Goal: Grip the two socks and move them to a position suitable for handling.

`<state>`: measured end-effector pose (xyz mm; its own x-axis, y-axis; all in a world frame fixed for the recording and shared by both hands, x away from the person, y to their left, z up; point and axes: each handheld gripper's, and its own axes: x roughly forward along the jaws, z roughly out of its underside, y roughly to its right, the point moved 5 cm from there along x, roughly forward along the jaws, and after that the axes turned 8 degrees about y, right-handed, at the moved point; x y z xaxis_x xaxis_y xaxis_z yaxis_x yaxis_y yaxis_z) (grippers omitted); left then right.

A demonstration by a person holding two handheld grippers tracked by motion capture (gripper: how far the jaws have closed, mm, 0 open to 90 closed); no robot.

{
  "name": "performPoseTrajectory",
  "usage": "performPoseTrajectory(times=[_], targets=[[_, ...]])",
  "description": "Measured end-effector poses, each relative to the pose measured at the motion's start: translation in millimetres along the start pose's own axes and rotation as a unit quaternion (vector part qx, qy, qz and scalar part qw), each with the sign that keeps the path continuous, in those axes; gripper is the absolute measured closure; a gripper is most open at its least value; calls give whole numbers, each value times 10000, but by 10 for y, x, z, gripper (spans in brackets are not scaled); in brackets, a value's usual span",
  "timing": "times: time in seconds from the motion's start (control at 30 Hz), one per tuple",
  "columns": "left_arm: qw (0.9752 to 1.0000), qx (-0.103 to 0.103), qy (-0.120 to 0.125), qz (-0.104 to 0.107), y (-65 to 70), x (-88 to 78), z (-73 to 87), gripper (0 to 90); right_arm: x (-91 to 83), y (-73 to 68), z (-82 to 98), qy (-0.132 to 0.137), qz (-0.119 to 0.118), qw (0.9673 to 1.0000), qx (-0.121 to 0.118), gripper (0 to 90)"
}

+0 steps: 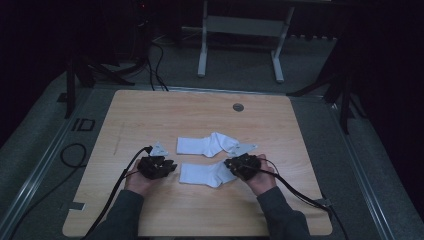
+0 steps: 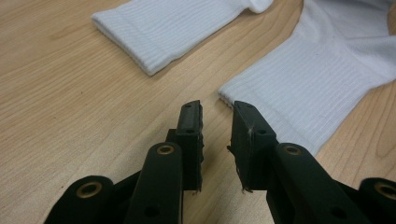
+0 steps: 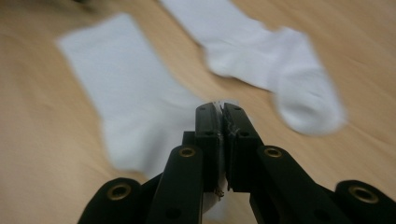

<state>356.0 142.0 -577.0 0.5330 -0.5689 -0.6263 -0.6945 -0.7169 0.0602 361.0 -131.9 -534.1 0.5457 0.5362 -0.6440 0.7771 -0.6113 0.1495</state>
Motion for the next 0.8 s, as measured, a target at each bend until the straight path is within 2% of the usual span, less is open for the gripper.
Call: performPoseTrajectory(times=[0.03, 0.2, 0.23, 0.33, 0.47, 0.5, 0.6, 0.7, 0.8], targets=[[10000, 1, 0, 1, 0, 0, 0, 733, -38, 82, 36, -14, 123, 9999, 38, 847], [10000, 14, -36, 7, 7, 9, 2, 733, -152, 352, 214, -116, 428, 9986, 288, 832], [10000, 19, -45, 10, 8, 10, 3, 733, -157, 405, 276, -199, 453, 9980, 382, 821], [10000, 18, -50, 10, 10, 11, 4, 733, -153, 485, 410, -399, 518, 9968, 450, 796], [10000, 23, -55, 6, 7, 10, 5, 733, -162, 515, 516, -563, 607, 9957, 413, 725], [10000, 23, -49, 5, 7, 12, 5, 733, -200, 544, 550, -582, 741, 9946, 425, 692], [10000, 14, -48, 3, 12, 18, 6, 733, -274, 586, 518, -418, 874, 9941, 489, 684], [10000, 10, -40, 0, 15, 22, 6, 733, -278, 519, 470, -335, 713, 9962, 378, 755], [10000, 35, -57, -3, 12, 15, 6, 733, -177, 399, 480, -449, 492, 9976, 187, 827]])
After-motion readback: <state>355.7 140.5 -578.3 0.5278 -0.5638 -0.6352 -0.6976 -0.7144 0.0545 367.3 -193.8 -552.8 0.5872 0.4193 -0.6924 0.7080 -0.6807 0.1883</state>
